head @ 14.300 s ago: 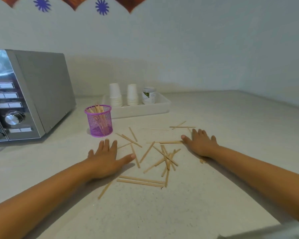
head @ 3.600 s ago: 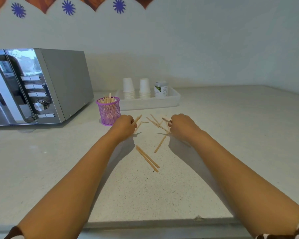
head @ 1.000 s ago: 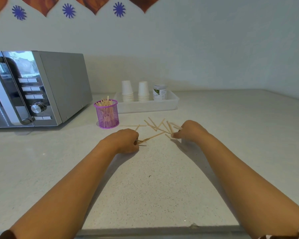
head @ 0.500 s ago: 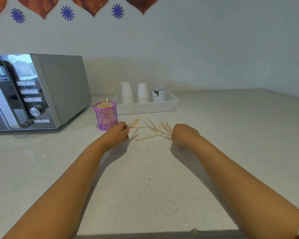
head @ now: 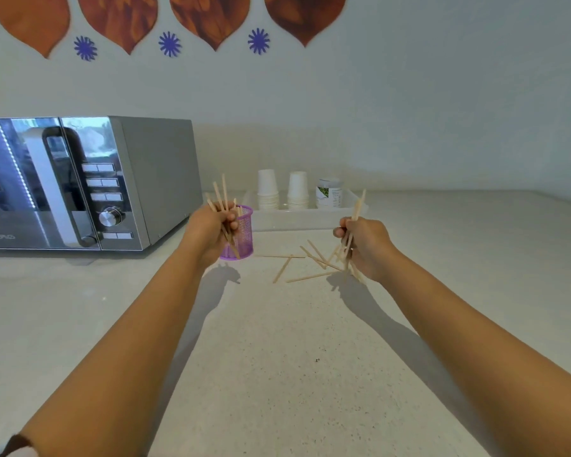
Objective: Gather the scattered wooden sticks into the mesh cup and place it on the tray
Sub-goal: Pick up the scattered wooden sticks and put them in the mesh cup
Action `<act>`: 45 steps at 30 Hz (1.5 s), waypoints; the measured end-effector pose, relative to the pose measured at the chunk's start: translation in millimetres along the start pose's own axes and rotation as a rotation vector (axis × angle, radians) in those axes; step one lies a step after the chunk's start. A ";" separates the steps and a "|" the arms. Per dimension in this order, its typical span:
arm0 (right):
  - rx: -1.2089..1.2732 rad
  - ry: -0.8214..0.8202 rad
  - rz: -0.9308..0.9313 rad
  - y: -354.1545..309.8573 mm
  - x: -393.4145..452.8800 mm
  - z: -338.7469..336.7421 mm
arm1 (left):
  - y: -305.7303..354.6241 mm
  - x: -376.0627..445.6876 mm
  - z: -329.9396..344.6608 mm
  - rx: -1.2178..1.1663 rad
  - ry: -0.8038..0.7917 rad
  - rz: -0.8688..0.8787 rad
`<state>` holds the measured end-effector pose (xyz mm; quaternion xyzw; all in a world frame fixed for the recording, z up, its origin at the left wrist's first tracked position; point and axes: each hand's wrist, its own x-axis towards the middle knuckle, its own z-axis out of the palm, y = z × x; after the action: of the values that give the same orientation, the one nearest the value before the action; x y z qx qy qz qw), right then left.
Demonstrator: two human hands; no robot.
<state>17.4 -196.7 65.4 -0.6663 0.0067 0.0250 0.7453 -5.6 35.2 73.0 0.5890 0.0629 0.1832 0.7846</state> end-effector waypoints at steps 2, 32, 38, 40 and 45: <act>-0.071 0.001 -0.007 -9.0 4.3 16.6 | 14.9 11.1 -4.9 -0.100 0.010 -0.003; -1.030 -0.089 -0.285 -40.7 109.7 194.5 | 24.8 136.7 -22.6 0.312 -0.123 -0.039; -1.036 -0.015 -0.332 -39.2 110.3 192.6 | 26.3 139.8 -22.8 0.592 -0.050 0.175; -1.029 0.010 -0.357 -38.8 109.7 187.8 | 27.3 138.8 -22.4 0.588 -0.015 0.240; -0.957 0.030 -0.369 -39.4 106.6 168.1 | 27.8 129.0 -8.9 0.570 -0.009 0.354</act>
<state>121.8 -31.0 118.8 -0.9232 -0.1124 -0.1164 0.3486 105.0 96.5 111.8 0.7872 0.0049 0.2894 0.5446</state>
